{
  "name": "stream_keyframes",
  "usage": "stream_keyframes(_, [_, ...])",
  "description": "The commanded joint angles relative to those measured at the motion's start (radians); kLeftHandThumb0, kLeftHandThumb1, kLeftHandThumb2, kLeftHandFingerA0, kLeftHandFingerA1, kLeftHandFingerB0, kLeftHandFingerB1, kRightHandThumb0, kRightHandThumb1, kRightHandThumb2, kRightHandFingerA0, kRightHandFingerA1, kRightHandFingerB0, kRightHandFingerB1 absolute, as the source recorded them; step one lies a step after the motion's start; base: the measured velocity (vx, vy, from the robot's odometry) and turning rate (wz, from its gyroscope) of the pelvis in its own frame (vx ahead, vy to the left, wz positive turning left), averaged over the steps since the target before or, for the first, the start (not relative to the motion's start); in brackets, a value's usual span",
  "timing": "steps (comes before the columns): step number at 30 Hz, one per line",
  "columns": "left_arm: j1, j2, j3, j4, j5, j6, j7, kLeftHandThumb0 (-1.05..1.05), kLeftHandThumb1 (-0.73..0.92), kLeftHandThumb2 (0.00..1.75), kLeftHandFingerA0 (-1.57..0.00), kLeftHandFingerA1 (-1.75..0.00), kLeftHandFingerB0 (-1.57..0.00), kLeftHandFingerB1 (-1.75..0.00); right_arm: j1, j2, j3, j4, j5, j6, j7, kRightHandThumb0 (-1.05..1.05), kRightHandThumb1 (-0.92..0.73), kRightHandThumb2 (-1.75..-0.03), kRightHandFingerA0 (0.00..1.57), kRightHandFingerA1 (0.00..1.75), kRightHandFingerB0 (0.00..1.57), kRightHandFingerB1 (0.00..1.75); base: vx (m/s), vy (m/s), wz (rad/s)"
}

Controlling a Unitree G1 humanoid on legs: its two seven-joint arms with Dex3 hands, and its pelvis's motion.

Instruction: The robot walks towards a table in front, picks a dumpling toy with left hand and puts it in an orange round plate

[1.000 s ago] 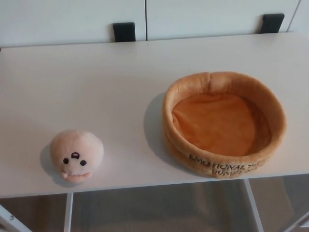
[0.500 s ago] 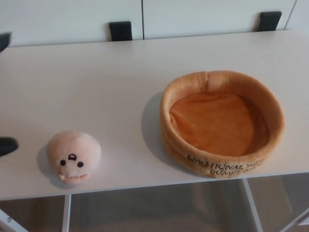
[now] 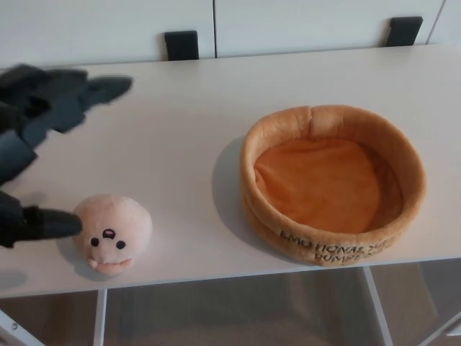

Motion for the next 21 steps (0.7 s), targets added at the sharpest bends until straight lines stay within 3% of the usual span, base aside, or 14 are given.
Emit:
stream_keyframes(1, [-0.048,0.123,-0.153,-0.031,0.101,0.319,-0.308,-0.58,0.35,0.77,0.0,-0.23,0.0,-0.15,-0.004,-0.02,-0.01,-0.006,0.015,0.032,0.016,-0.53,-0.58,-0.86,0.61,0.59,0.29,0.45,0.0,0.0,0.0])
stream_keyframes(2, [-0.053,0.125,-0.163,-0.026,0.109,0.323,-0.313,-0.58,0.35,0.77,0.0,-0.23,0.0,-0.15,-0.004,-0.02,-0.01,-0.006,0.015,0.035,0.015,-0.53,-0.58,-0.86,0.61,0.59,0.29,0.45,0.0,0.0,0.0])
stream_keyframes(3, [-0.068,0.126,-0.187,-0.016,0.122,0.339,-0.326,-0.57,0.34,0.77,0.0,-0.23,0.0,-0.16,-0.004,-0.02,-0.013,-0.005,0.017,0.039,0.018,-0.48,-0.66,-0.62,0.67,0.44,0.32,0.32,0.0,0.0,0.0])
stream_keyframes(5, [-0.089,0.128,-0.213,-0.007,0.126,0.362,-0.345,-0.57,0.35,0.77,0.0,-0.2,0.0,-0.14,-0.003,-0.02,-0.016,-0.006,0.02,0.039,0.022,-0.45,-0.7,-0.61,0.68,0.47,0.31,0.31,0.0,0.0,0.0])
stream_keyframes(8, [-0.152,0.111,-0.277,0.043,0.158,0.38,-0.38,-0.63,0.37,0.78,0.0,-0.17,0.0,-0.1,0.001,-0.018,-0.02,-0.008,0.026,0.036,0.027,-0.47,-0.71,-0.62,0.67,0.52,0.29,0.3,0.0,0.0,0.0])
stream_keyframes(9, [-0.162,0.107,-0.286,0.053,0.163,0.378,-0.381,-0.64,0.38,0.79,0.0,-0.16,0.0,-0.09,0.002,-0.018,-0.02,-0.008,0.026,0.037,0.027,-0.55,-0.59,-0.85,0.62,0.61,0.23,0.42,0.0,0.0,0.0])
stream_keyframes(17, [-0.263,0.029,-0.37,0.115,0.26,0.422,-0.344,-0.61,0.34,0.79,0.0,-0.22,0.0,-0.16,-0.003,-0.013,-0.016,-0.006,0.018,0.052,0.024,-0.54,-0.59,-0.84,0.61,0.58,0.22,0.42,0.0,0.0,0.0])
stream_keyframes(18, [-0.273,0.021,-0.378,0.122,0.28,0.419,-0.336,-0.73,0.31,0.69,0.0,-0.21,0.0,-0.14,-0.003,-0.012,-0.019,-0.006,0.02,0.051,0.026,-0.56,-0.59,-0.84,0.61,0.58,0.22,0.42,0.0,0.0,0.0])
stream_keyframes(21, [-0.283,-0.001,-0.388,0.129,0.314,0.424,-0.317,-0.72,0.32,0.69,0.0,-0.21,0.0,-0.13,0.001,-0.012,-0.021,-0.008,0.022,0.047,0.029,-0.54,-0.58,-0.85,0.6,0.59,0.22,0.43,0.0,0.0,0.0])
